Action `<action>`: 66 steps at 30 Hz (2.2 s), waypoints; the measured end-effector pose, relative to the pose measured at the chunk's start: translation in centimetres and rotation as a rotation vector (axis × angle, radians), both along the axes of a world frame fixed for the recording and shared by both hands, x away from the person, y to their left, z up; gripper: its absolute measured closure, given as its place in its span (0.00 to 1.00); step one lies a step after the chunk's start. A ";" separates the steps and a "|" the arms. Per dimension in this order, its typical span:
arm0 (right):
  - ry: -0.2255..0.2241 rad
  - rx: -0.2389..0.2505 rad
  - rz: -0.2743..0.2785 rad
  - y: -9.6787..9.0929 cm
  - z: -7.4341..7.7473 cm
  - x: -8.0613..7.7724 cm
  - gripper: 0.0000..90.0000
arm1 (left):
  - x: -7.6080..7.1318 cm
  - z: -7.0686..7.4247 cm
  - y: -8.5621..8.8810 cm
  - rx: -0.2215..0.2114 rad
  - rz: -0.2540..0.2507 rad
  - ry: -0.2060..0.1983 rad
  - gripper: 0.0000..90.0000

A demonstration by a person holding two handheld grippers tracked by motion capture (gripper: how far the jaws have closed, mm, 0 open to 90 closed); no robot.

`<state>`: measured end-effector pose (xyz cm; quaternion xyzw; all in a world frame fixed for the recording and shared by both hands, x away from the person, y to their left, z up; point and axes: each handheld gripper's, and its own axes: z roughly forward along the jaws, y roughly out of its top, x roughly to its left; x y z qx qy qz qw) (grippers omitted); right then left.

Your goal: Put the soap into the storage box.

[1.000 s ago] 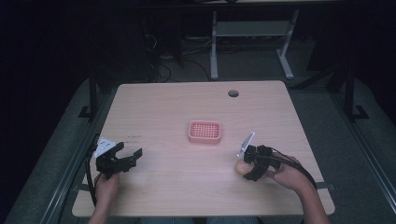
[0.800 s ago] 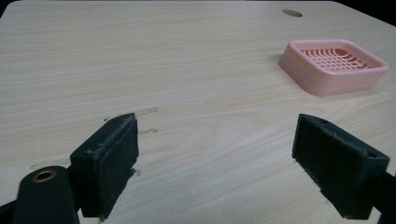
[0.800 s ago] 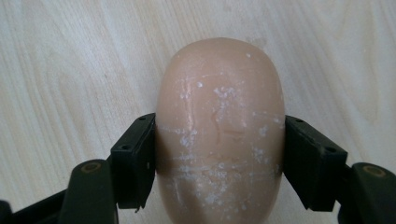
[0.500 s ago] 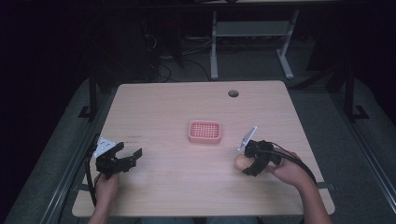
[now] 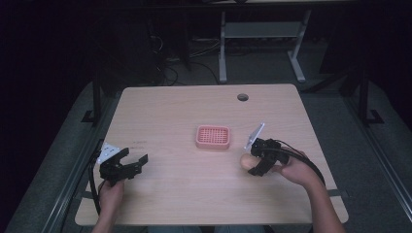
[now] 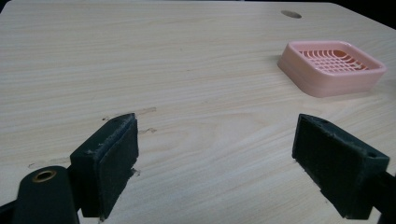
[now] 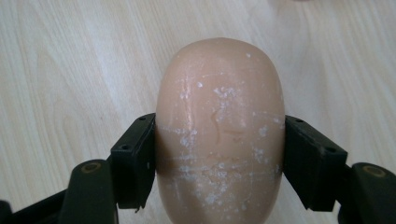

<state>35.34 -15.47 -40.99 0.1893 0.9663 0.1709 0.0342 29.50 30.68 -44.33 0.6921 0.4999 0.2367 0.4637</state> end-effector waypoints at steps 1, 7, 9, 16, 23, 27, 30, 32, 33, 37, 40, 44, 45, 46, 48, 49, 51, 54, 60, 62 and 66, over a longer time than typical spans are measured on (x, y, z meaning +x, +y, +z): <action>0.004 0.004 -0.002 0.0 0.1 0.1 0.35 | 0.0 0.0 0.0 -0.001 -0.001 0.000 0.16; -0.001 0.012 0.004 0.3 0.7 0.7 0.35 | 0.0 0.0 -0.2 0.002 -0.003 0.001 0.16; -0.005 0.018 0.004 0.3 0.8 0.9 0.35 | 0.0 0.0 -0.3 0.003 -0.004 0.002 0.16; 0.000 0.040 0.004 0.3 0.9 1.3 0.35 | 0.0 0.0 -0.5 0.009 -0.012 0.003 0.16; 0.001 0.049 0.005 0.4 1.0 1.6 0.35 | -0.1 0.0 -0.5 0.007 -0.012 0.000 0.16; 0.000 0.044 0.014 0.7 1.2 2.0 0.35 | 0.0 0.0 -0.5 0.006 -0.012 0.000 0.16; 0.002 0.045 0.013 1.0 1.4 2.3 0.35 | 0.0 0.1 -0.4 0.012 -0.014 0.004 0.16; 0.001 0.043 0.017 1.2 1.5 2.6 0.35 | 0.0 0.0 -0.4 0.012 -0.012 0.005 0.16; -0.003 0.046 0.018 1.2 1.5 2.6 0.35 | 0.0 0.1 -0.3 0.014 -0.013 0.004 0.16; 0.002 0.045 0.019 1.6 1.6 2.9 0.35 | -0.1 0.1 -0.3 0.001 -0.014 -0.001 0.16; 0.000 0.049 0.022 1.8 1.8 3.0 0.35 | -0.1 0.1 -0.2 0.000 -0.012 0.001 0.16; 0.000 0.055 0.025 2.0 2.1 3.4 0.35 | -0.2 0.1 -0.1 -0.002 -0.011 0.001 0.16; 0.003 0.055 0.022 2.1 2.1 3.4 0.35 | -0.2 0.1 -0.1 -0.005 -0.010 -0.001 0.16; 0.001 0.052 0.026 2.3 2.2 3.6 0.35 | -0.2 0.1 -0.1 -0.005 -0.009 -0.001 0.16; 0.001 0.064 0.029 2.5 2.1 3.8 0.35 | -0.2 0.1 -0.1 -0.004 -0.010 0.000 0.16; 0.006 0.072 0.028 2.6 2.1 3.9 0.35 | -0.2 0.1 0.0 -0.004 -0.010 0.001 0.16; 0.008 0.078 0.035 2.8 2.0 4.1 0.35 | -0.2 0.1 -0.1 -0.007 -0.008 0.001 0.16; 0.010 0.091 0.040 3.1 2.0 4.4 0.35 | -0.2 0.1 0.0 -0.006 -0.010 0.001 0.16; 0.017 0.081 0.043 3.7 2.2 5.1 0.35 | -0.1 0.1 0.0 -0.010 -0.005 0.000 0.16; 0.013 0.084 0.044 3.9 2.4 5.4 0.35 | -0.1 0.1 0.0 -0.011 -0.005 -0.001 0.16; 0.015 0.090 0.041 4.2 2.5 5.8 0.35 | -0.2 0.1 0.0 -0.013 -0.006 0.001 0.16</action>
